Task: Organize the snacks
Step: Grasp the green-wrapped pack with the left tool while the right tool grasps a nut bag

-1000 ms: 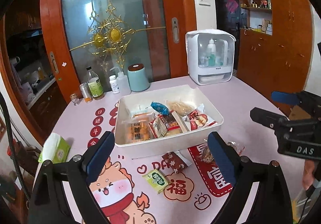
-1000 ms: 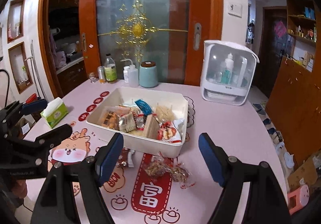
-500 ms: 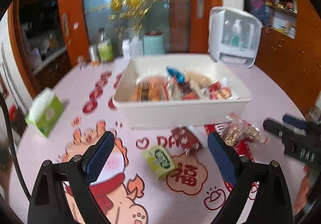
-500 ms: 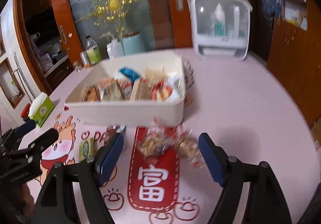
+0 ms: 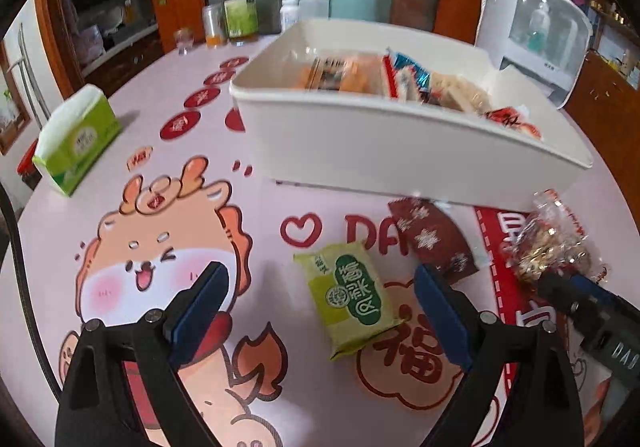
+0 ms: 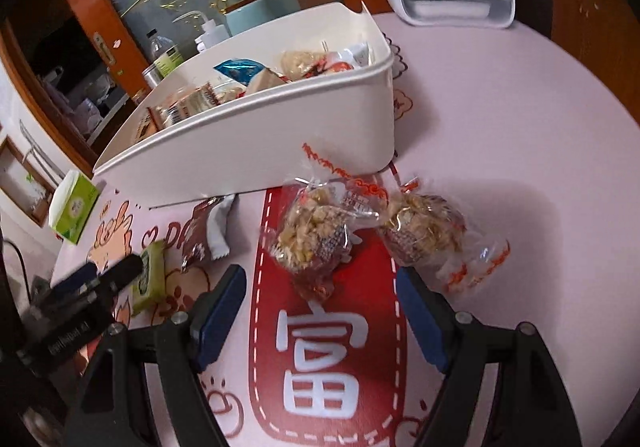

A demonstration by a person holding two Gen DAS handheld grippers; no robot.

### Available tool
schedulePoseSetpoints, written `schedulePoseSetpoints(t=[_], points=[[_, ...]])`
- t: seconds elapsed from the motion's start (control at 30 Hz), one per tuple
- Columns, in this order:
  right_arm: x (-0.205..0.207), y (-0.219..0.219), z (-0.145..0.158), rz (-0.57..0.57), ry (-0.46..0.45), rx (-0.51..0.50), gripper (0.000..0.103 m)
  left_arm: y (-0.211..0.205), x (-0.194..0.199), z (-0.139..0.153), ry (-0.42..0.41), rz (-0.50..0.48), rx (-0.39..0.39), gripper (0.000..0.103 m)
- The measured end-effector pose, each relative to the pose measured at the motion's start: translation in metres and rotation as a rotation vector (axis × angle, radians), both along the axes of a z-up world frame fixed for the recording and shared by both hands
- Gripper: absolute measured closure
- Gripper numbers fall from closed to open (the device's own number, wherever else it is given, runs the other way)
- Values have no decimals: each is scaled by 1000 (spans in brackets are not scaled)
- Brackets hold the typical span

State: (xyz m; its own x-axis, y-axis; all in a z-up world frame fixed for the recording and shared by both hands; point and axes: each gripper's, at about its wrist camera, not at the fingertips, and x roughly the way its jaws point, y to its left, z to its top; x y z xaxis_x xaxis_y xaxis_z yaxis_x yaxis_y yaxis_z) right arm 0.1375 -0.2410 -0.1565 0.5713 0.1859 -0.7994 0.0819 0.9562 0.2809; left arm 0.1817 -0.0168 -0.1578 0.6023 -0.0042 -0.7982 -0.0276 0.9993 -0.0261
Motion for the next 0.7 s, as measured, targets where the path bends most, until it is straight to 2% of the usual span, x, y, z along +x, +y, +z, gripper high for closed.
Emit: schedulePoseSetpoints(t=[0.2, 0.33, 0.43, 0.53, 0.7], points=[[18, 4, -6, -28, -5, -11, 26, 6, 5, -16, 46, 20, -22, 10], [27, 13, -8, -37, -18, -64, 38, 9, 8, -24, 68, 36, -35, 10], [30, 20, -9, -40, -33, -118, 40, 11, 10, -29, 75, 39, -62, 10], [29, 24, -10, -36, -51, -154, 40, 9, 8, -31, 61, 47, -51, 10], [24, 25, -11, -42, -71, -187, 49, 7, 3, -32, 42, 59, -44, 10]])
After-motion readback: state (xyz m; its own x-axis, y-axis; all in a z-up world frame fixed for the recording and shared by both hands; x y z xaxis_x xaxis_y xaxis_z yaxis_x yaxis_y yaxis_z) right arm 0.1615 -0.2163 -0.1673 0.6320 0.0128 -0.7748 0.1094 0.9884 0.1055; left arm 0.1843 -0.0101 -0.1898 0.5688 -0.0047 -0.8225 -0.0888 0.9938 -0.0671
